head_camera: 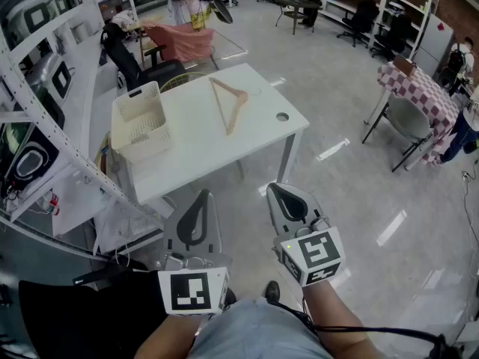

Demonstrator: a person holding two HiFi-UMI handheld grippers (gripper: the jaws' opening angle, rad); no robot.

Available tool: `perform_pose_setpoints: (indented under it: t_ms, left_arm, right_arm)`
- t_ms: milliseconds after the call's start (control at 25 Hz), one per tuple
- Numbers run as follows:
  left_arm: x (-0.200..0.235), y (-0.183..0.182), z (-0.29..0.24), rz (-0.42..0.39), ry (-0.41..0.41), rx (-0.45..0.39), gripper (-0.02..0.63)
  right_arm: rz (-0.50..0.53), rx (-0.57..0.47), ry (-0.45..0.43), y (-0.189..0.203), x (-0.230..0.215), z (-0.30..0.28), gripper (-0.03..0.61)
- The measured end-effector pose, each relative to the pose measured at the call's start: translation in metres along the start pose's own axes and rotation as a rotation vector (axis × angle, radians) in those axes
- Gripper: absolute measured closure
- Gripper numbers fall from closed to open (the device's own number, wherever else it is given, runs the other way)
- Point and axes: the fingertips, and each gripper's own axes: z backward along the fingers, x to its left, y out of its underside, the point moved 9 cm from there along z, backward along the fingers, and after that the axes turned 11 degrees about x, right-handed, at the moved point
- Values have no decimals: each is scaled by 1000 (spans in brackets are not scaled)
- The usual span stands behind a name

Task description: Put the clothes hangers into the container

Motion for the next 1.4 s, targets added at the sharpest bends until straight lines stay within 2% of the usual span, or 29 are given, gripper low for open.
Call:
perform_pose_setpoints:
  t_ms: [80, 400, 840, 960, 1200, 1400]
  left_arm:
    - [-6, -3, -2, 11, 4, 11, 601]
    - [-32, -10, -13, -28, -21, 7, 601]
    - [-82, -18, -35, -52, -58, 22, 601]
    - [-82, -12, -42, -39, -73, 62, 600]
    - [-72, -8, -75, -9, -73, 70, 601]
    - [-43, -3, -121, -24, -67, 55, 600]
  right_arm:
    - [1, -4, -3, -1, -4, 1, 568]
    - [-19, -9, -20, 10, -32, 15, 568]
    - [-65, 6, -96, 23, -86, 17, 568]
    - [-68, 15, -117, 26, -91, 9, 568]
    - [-79, 29, -125, 28, -107, -25, 567]
    - [-93, 57, -124, 22, -121, -68, 566]
